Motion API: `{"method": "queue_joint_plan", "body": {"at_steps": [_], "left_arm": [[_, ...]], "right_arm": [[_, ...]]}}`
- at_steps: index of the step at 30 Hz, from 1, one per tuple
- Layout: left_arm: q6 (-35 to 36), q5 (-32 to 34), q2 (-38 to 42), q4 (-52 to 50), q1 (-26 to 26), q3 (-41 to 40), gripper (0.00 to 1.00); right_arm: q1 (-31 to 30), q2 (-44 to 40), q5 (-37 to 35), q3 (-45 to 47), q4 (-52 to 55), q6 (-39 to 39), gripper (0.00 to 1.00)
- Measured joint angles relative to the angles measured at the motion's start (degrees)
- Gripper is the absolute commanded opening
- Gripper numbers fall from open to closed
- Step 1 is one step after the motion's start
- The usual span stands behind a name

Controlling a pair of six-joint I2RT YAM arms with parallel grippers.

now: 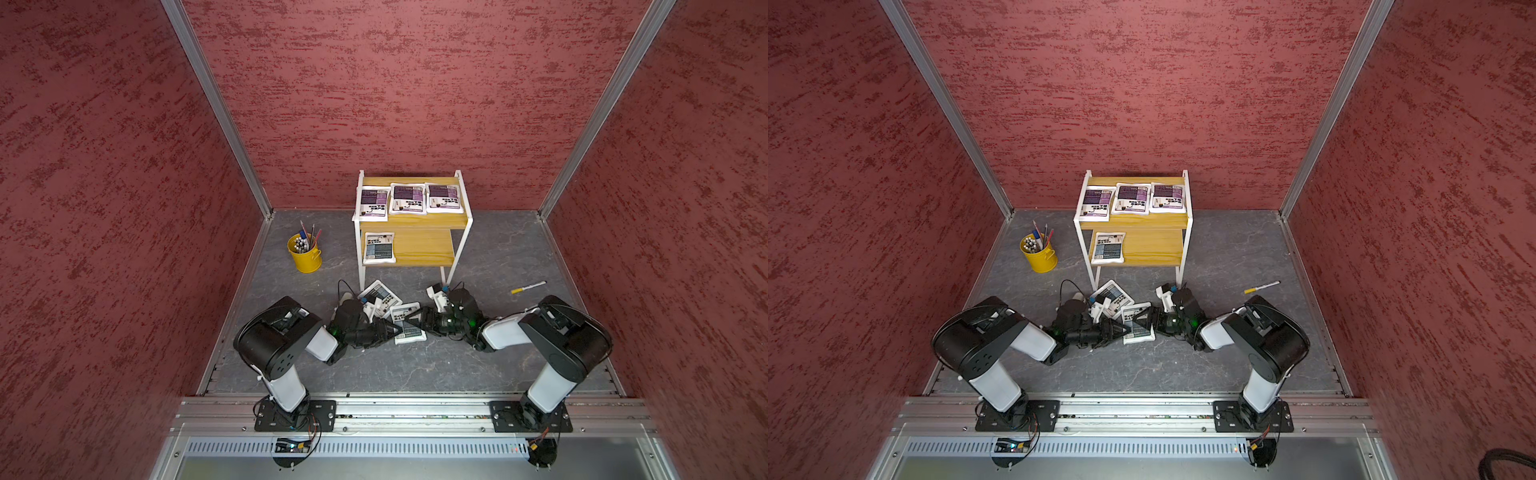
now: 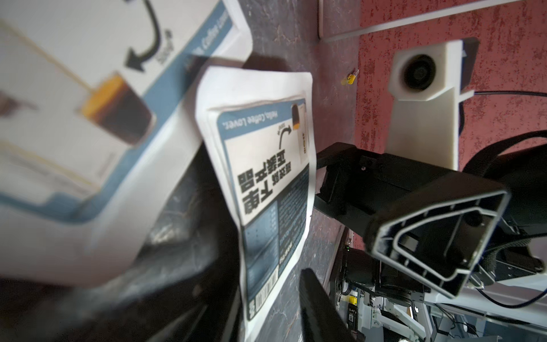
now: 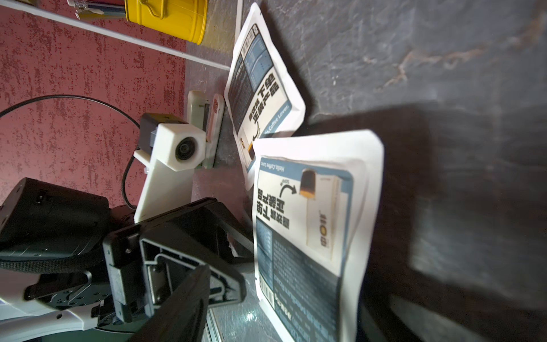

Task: Place the bagged coffee beans on the shelf by color
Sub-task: Pick up the bagged coffee beans at the center of the board.

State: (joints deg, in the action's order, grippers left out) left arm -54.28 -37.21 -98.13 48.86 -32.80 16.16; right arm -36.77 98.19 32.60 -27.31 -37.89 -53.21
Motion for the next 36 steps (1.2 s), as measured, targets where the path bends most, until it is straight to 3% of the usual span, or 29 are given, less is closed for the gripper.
{"method": "queue_joint_plan", "body": {"at_steps": [5,11,17,24,31,36], "left_arm": [[-1.7,-0.4,-2.7,2.9,0.0,-0.2,0.11],[-4.6,-2.1,-5.3,9.6,0.3,-1.0,0.00],[-7.9,-3.5,-8.5,18.1,1.3,-2.7,0.00],[-10.4,-5.1,-9.3,23.1,2.7,-5.9,0.00],[-10.6,-5.3,-5.6,20.0,3.0,-8.7,0.00],[-9.8,-5.0,1.8,12.1,3.1,-8.7,0.00]], "right_arm": [[0.0,-0.1,0.2,0.0,0.0,-0.2,0.72],[-0.1,-1.1,0.3,0.4,0.7,-0.3,0.74],[-0.3,-4.7,0.1,1.2,5.4,-0.4,0.77],[-0.3,-15.9,-2.0,3.5,19.0,-1.0,0.80],[0.2,-28.2,-2.3,3.4,28.9,-2.1,0.81],[0.2,-32.7,-2.3,1.9,35.4,-2.4,0.81]]}}
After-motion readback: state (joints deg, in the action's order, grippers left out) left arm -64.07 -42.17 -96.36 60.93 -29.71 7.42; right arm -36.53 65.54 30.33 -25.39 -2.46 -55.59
